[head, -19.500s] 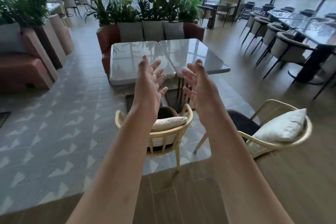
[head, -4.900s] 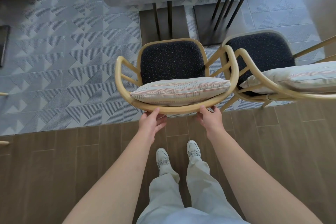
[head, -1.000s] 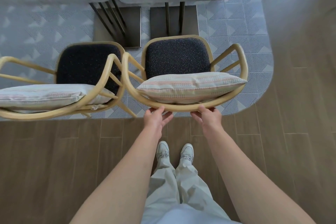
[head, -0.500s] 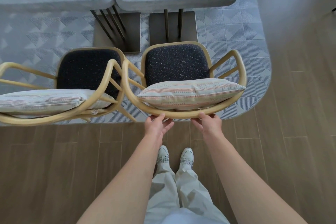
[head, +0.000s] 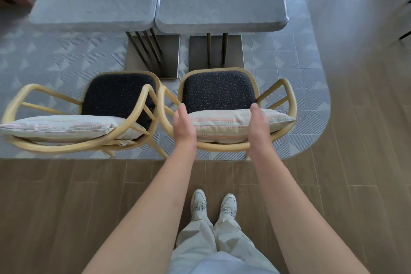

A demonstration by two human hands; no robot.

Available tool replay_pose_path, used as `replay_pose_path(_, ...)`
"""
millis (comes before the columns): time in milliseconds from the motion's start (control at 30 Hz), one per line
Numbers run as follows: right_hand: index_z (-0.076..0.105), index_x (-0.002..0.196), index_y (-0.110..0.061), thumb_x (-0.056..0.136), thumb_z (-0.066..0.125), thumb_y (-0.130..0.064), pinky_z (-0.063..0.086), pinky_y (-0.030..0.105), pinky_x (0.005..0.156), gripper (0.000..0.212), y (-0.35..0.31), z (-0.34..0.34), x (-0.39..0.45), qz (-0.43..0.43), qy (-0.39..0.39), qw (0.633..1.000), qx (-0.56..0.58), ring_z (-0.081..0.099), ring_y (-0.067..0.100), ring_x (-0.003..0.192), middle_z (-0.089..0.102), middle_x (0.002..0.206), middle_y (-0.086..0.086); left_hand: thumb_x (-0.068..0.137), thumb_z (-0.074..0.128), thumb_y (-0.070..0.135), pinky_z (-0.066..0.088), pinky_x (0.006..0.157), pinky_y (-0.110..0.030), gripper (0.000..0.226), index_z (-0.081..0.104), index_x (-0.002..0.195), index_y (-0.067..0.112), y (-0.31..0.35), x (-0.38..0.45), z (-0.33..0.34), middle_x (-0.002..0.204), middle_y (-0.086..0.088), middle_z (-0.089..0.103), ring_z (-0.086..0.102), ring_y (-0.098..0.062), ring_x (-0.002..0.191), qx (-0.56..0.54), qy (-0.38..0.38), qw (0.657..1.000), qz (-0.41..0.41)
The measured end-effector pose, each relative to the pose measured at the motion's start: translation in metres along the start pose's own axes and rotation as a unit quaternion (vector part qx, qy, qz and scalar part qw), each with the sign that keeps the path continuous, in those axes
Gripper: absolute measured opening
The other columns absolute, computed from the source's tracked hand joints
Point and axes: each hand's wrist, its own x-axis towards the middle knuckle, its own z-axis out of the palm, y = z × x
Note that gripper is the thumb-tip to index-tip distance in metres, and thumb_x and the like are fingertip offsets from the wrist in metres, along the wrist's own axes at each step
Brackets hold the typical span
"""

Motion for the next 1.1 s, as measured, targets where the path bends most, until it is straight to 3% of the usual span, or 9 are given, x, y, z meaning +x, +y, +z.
replay_pose_path(100, 0.033, 0.155, -0.027, 0.103, 0.027, -0.059, 0.025, 0.042, 0.12, 0.062, -0.033, -0.002, -0.014, -0.062, -0.082, 0.994, -0.027, 0.032, 0.014, 0.145, 0.036, 0.159, -0.008, 0.106, 0.023, 0.056, 0.027, 0.121, -0.046, 0.061, 0.042, 0.152, 0.022, 0.037, -0.011, -0.003, 0.159, -0.002, 0.039, 0.037, -0.022, 0.146, -0.028, -0.031, 0.998, 0.052)
replay_pose_path(267, 0.026, 0.158, -0.024, 0.103, 0.024, -0.058, 0.016, 0.044, 0.125, 0.064, -0.078, -0.006, -0.036, -0.156, -0.141, 0.977, -0.021, 0.023, 0.014, 0.151, 0.028, 0.164, -0.006, 0.108, 0.016, 0.051, 0.018, 0.125, -0.046, 0.06, 0.037, 0.156, 0.02, 0.087, -0.04, -0.003, 0.163, -0.004, 0.032, 0.032, -0.02, 0.149, -0.055, -0.079, 0.984, 0.152)
replay_pose_path(500, 0.023, 0.159, -0.029, 0.098, 0.024, -0.067, 0.016, 0.049, 0.124, 0.072, -0.12, 0.001, -0.052, -0.208, -0.181, 0.961, -0.015, 0.021, 0.017, 0.152, 0.026, 0.165, -0.004, 0.107, 0.016, 0.054, 0.017, 0.126, -0.047, 0.06, 0.03, 0.158, 0.024, 0.13, -0.072, 0.011, 0.166, -0.003, 0.027, 0.028, -0.018, 0.151, -0.061, -0.125, 0.968, 0.211)
replay_pose_path(733, 0.022, 0.159, -0.027, 0.102, 0.023, -0.061, 0.015, 0.051, 0.124, 0.066, -0.146, 0.026, -0.031, -0.212, -0.196, 0.957, -0.014, 0.022, 0.017, 0.152, 0.025, 0.165, -0.003, 0.107, 0.014, 0.055, 0.015, 0.125, -0.05, 0.061, 0.029, 0.159, 0.026, 0.154, -0.046, 0.013, 0.166, -0.002, 0.025, 0.026, -0.02, 0.152, -0.065, -0.137, 0.966, 0.21)
replay_pose_path(1100, 0.026, 0.158, -0.026, 0.103, 0.026, -0.056, 0.016, 0.05, 0.125, 0.063, -0.198, 0.084, 0.081, -0.162, -0.155, 0.974, -0.013, 0.025, 0.016, 0.151, 0.03, 0.163, -0.003, 0.105, 0.016, 0.06, 0.016, 0.125, -0.05, 0.063, 0.033, 0.157, 0.029, 0.2, 0.09, 0.072, 0.165, 0.001, 0.028, 0.031, -0.018, 0.149, -0.045, -0.155, 0.974, 0.157)
